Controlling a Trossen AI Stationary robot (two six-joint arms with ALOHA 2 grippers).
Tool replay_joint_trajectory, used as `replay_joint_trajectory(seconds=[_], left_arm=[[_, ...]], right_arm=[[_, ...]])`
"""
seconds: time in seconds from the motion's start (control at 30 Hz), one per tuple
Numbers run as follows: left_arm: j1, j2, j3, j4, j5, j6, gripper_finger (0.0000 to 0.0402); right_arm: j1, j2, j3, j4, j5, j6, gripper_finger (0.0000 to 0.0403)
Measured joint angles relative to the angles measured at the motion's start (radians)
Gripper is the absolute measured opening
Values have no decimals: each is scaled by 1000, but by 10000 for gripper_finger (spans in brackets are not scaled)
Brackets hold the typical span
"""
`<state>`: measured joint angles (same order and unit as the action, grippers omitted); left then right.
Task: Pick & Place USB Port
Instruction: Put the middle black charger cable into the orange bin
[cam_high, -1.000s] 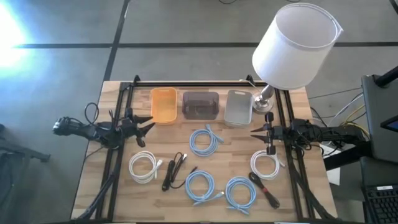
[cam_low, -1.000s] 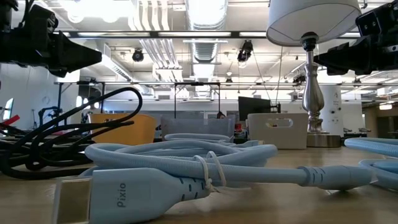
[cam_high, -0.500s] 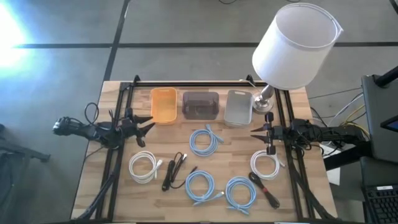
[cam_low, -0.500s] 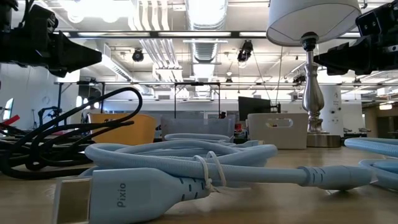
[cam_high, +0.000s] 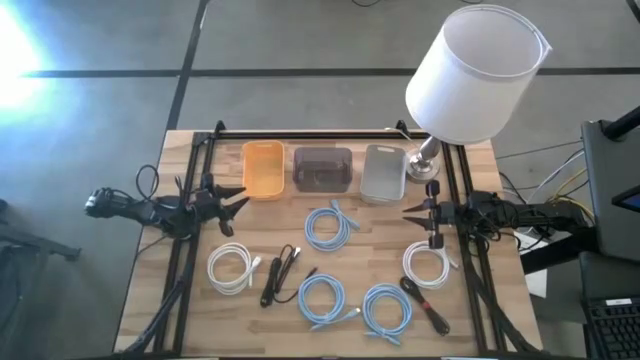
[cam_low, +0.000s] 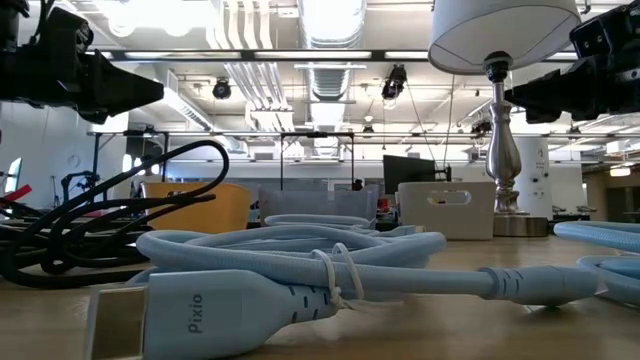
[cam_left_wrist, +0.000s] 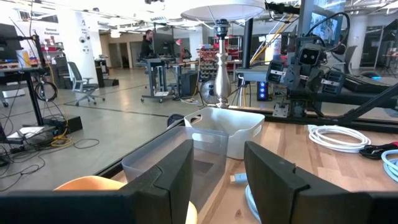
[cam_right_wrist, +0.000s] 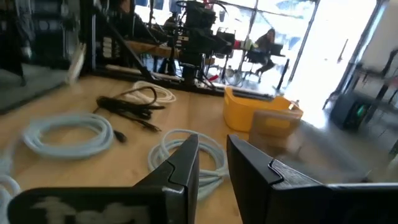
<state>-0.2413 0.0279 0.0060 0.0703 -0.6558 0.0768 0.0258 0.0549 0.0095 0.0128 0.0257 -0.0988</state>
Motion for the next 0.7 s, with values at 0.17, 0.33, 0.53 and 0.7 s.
replay_joint_trajectory(seconds=[0.17, 0.33, 0.53, 0.7], left_arm=[[-1, 0, 0, 30, 1, -133, 147], [0, 2, 3, 34, -6, -140, 147], [0, 2, 4, 58, 48, -145, 147], [1, 16, 4, 91, 150, -404, 147]], right_arm=[[0, 0, 0, 2, 1, 339, 79], [0, 0, 0, 31, 4, 237, 72], [0, 0, 0, 39, 6, 190, 64], [0, 1, 0, 140, 32, 214, 68]])
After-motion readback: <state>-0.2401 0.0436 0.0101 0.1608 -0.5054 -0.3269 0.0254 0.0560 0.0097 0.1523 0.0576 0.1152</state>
